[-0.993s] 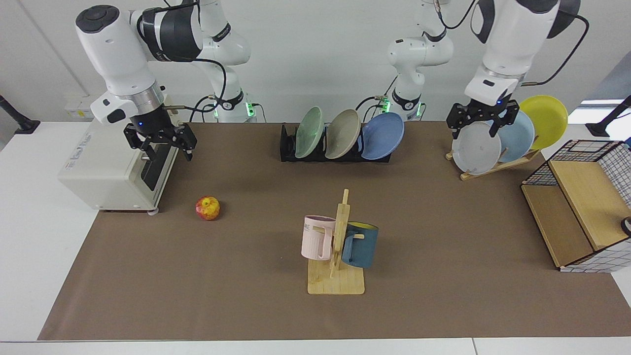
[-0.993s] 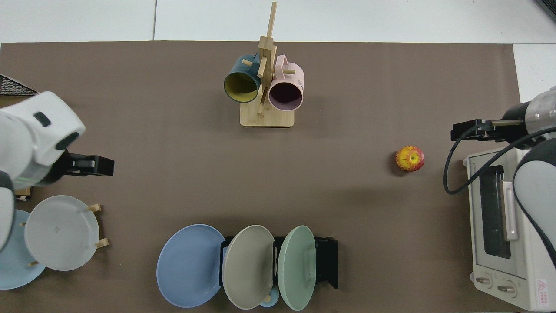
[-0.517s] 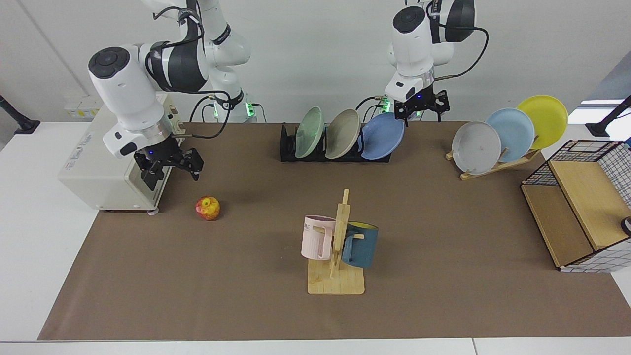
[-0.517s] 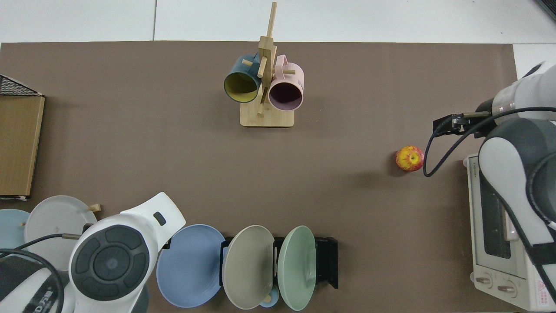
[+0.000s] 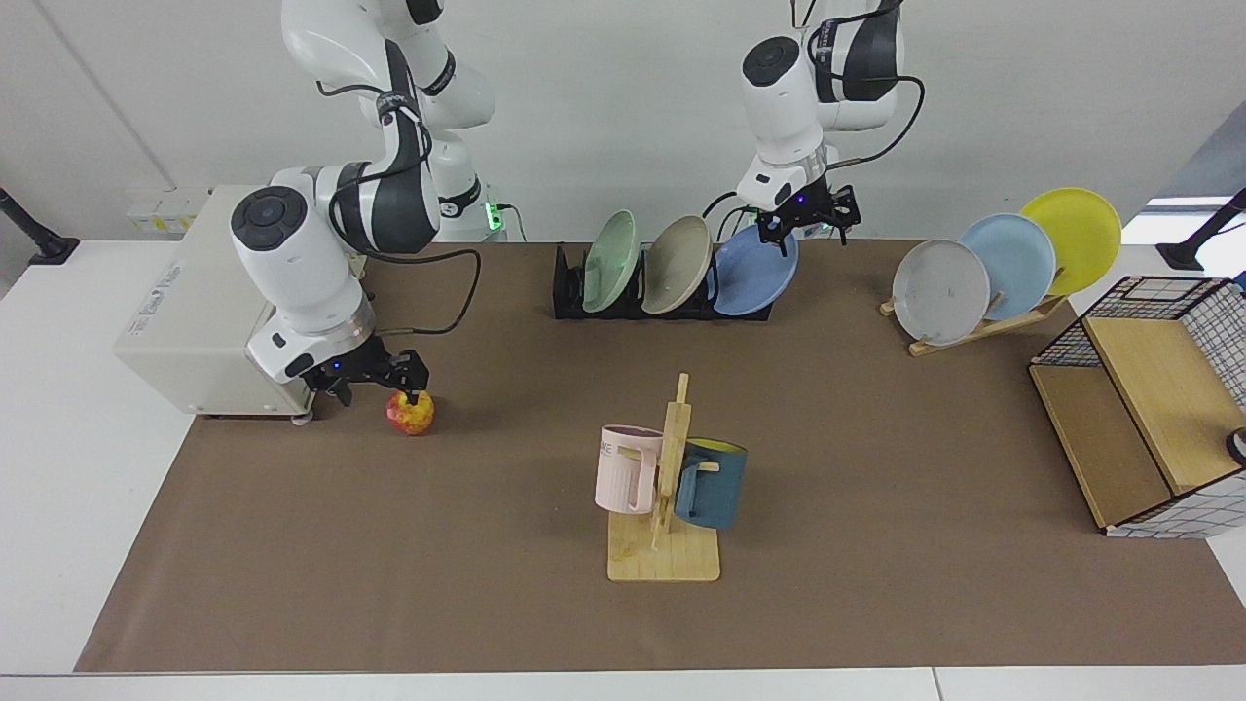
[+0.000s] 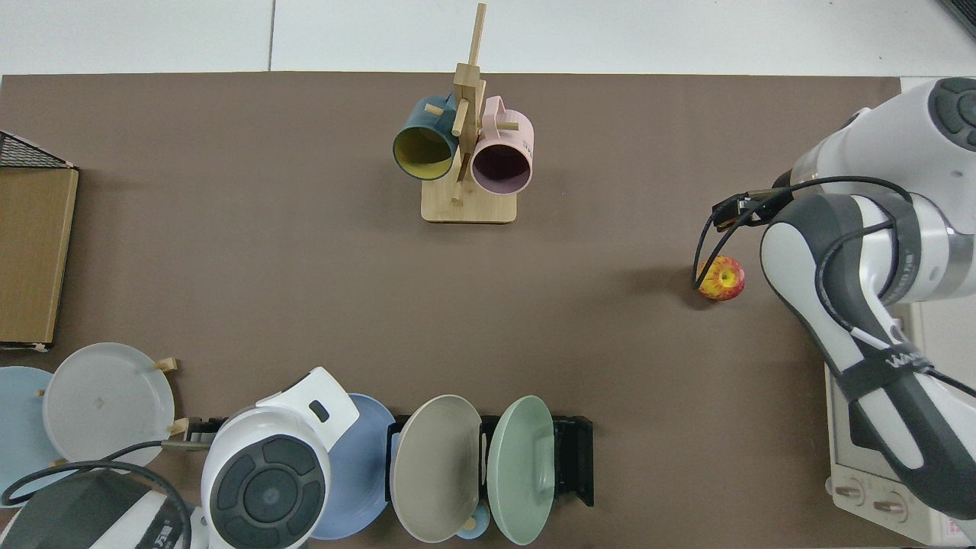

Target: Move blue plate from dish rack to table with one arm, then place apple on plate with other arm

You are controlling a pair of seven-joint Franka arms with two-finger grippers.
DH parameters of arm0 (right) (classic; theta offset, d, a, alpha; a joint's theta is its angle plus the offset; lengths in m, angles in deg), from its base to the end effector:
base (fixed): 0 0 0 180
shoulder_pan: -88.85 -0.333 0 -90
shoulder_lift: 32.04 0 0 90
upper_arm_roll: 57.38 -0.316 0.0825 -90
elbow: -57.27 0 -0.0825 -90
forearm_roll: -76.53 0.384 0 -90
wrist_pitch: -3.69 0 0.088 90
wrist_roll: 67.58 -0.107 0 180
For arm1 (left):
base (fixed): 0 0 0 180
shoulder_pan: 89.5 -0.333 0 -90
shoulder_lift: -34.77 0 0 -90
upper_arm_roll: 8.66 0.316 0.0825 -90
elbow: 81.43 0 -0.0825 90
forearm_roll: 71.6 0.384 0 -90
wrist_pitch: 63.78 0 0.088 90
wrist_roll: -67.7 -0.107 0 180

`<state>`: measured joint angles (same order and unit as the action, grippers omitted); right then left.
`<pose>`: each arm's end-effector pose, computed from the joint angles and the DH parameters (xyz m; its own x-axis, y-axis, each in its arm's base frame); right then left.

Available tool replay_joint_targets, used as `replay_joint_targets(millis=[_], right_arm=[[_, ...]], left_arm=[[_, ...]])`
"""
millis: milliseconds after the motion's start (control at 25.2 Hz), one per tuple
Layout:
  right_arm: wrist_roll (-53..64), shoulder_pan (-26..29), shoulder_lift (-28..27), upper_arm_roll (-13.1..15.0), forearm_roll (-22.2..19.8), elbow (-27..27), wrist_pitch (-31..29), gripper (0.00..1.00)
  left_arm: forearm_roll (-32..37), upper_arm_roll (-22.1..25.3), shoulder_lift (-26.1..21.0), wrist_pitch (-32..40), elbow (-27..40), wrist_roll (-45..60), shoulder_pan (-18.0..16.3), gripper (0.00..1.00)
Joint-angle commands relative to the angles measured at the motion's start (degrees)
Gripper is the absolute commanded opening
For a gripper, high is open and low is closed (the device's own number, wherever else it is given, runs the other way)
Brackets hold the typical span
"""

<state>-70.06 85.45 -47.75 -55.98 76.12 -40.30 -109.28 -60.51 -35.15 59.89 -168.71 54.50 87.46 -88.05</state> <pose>0.6373 0.0230 0.4315 1.0000 -0.0047 -0.0048 -0.0046 -0.9999 0.0134 0.3667 -0.1874 0.4645 0.9885 -0.1491 -0.0238 -0.1465 -0.9089 -0.3905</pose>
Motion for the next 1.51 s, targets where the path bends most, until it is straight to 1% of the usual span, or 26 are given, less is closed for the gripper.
replay_joint_targets(millis=[0,159,278,397,477,675,715,755,795,834,874,914,1073,1192,1391,1470], right_arm=[[-0.77,0.24,-2.3,-0.18,-1.61,0.36,-0.94,1.0],[-0.68,0.24,-3.44,-0.18,-1.52,-0.43,-0.94,0.99],[-0.77,0.24,-4.5,-0.18,-1.52,-0.69,-1.03,1.0],[-0.86,0.15,-5.03,-0.18,-1.52,-1.48,-1.2,0.99],[-0.86,0.15,-4.94,-0.18,-1.43,-3.05,-3.13,0.99],[-0.95,0.15,-4.94,-0.18,-1.43,-6.05,-6.03,0.99],[-0.95,0.15,-4.94,-0.18,-1.43,-6.57,-6.39,0.99],[-1.03,0.15,-4.94,-0.18,-1.43,-6.84,-6.65,0.99],[-1.03,0.15,-4.94,-0.18,-1.43,-7.37,-7.17,0.99],[-1.03,0.15,-4.94,-0.18,-1.43,-7.81,-7.79,0.99],[-1.03,0.15,-4.94,-0.18,-1.43,-8.51,-8.58,0.99],[-1.03,0.15,-4.94,-0.18,-1.43,-9.04,-9.28,0.99],[-1.03,0.15,-4.94,-0.18,-1.43,-10.88,-11.31,0.99],[-1.03,0.15,-4.94,-0.18,-1.43,-11.59,-11.4,0.99],[-0.95,0.15,-4.76,-0.18,-1.43,-12.55,-11.4,0.99],[-1.03,0.15,-4.59,-0.18,-1.43,-12.99,-11.49,0.99]], left_arm=[[-1.25,0.74,1.6,-2.21,3.38,0.11,0.74,1.0],[-2.65,0.21,0.99,-2.73,5.57,0.71,1.35,1.0],[-5.11,-0.05,-0.42,-4.05,5.84,0.89,1.71,1.0],[-5.82,-0.05,-0.51,-3.97,6.19,0.63,1.88,1.0],[-5.82,-0.05,-0.6,-4.93,7.77,0.28,1.89,1.0],[-5.82,-0.05,-0.86,-5.81,8.56,-0.6,1.71,1.0],[-5.82,-0.05,-0.86,-5.9,8.74,-0.69,1.62,0.98],[-5.82,-0.05,-0.95,-6.16,8.83,-1.04,1.53,0.94],[-5.82,-0.05,-0.95,-6.16,8.83,-1.74,1.36,0.85],[-5.82,-0.05,-0.95,-6.16,8.83,-2.09,1.36,0.73],[-5.82,-0.05,-1.12,-6.16,8.83,-2.09,1.36,0.58],[-5.82,-0.05,-1.39,-6.16,8.65,-2.18,1.36,0.49],[-5.73,-0.05,-1.83,-6.16,8.21,-2.36,1.27,0.26],[-5.73,0.03,-1.74,-5.9,7.78,-2.36,1.27,0.0],[-5.64,0.12,-1.83,-5.02,5.41,-2.54,0.83,0.0],[-4.94,0.12,-1.83,-3.54,4.0,-2.45,0.83,0.0]])
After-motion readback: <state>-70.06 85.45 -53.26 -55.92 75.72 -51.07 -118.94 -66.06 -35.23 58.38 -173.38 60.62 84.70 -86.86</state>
